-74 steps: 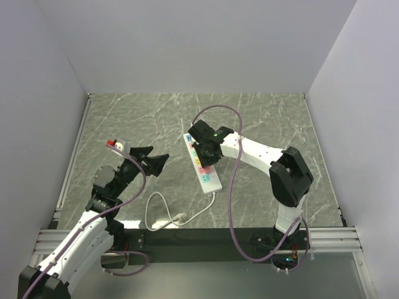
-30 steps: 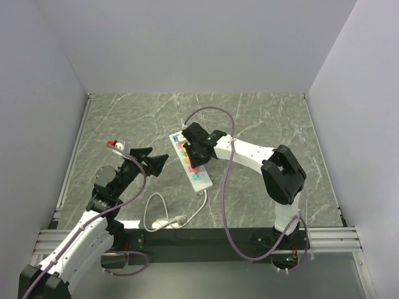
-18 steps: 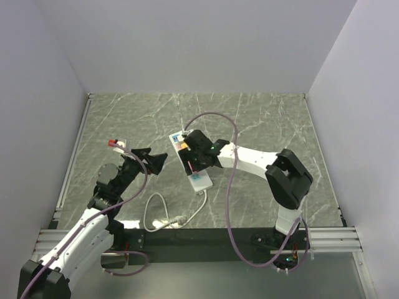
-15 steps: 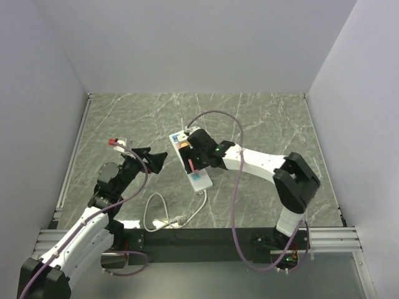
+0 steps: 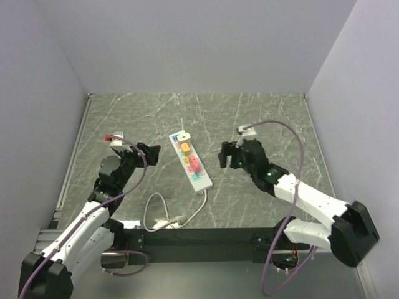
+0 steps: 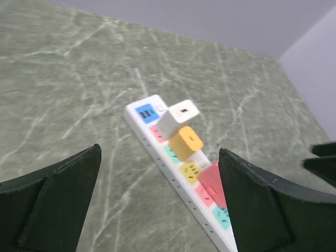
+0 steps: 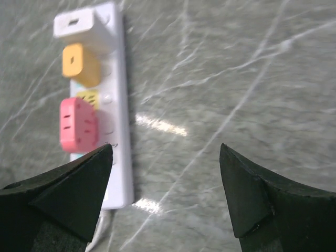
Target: Insert the plug
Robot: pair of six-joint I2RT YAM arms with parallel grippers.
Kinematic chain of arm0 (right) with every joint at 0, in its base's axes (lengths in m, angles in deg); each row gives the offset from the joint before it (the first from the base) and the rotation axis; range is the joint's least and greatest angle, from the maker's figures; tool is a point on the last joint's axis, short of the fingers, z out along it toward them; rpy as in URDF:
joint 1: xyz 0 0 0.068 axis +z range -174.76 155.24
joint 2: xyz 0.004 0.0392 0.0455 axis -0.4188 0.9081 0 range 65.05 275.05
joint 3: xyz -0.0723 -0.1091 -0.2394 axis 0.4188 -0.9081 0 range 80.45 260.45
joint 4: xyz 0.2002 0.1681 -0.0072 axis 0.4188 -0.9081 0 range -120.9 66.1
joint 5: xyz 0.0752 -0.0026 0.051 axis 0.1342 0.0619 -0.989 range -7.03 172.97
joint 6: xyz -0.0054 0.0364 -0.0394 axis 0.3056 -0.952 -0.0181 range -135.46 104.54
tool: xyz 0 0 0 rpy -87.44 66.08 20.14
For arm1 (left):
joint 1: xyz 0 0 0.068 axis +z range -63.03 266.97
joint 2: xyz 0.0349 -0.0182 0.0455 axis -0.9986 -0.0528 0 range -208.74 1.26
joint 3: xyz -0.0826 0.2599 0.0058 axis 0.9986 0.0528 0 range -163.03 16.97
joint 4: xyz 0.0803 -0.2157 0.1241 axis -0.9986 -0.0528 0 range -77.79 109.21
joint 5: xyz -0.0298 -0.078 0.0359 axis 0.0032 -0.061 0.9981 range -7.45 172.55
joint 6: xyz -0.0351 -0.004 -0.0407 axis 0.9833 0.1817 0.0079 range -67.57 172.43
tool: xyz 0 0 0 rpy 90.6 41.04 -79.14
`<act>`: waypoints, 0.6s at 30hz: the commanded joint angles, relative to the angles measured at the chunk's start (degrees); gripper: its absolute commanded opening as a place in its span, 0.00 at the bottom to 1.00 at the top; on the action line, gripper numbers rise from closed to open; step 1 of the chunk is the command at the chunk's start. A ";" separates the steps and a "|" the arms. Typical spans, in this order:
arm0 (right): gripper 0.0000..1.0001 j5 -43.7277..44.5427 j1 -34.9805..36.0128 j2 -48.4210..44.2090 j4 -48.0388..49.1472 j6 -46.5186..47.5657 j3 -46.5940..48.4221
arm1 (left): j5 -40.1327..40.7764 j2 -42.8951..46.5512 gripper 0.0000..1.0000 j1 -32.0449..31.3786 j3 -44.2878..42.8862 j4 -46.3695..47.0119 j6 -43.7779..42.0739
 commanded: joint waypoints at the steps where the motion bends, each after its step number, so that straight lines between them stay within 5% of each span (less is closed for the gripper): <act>1: 0.89 3.38 -4.51 -7.87 9.17 -1.04 -4.43 | 5.95 -0.89 1.00 1.51 -2.92 -1.22 0.48; 18: 0.93 1.10 -15.25 -25.57 11.81 -2.19 -10.42 | 18.70 3.06 1.00 4.77 -7.76 -13.44 4.17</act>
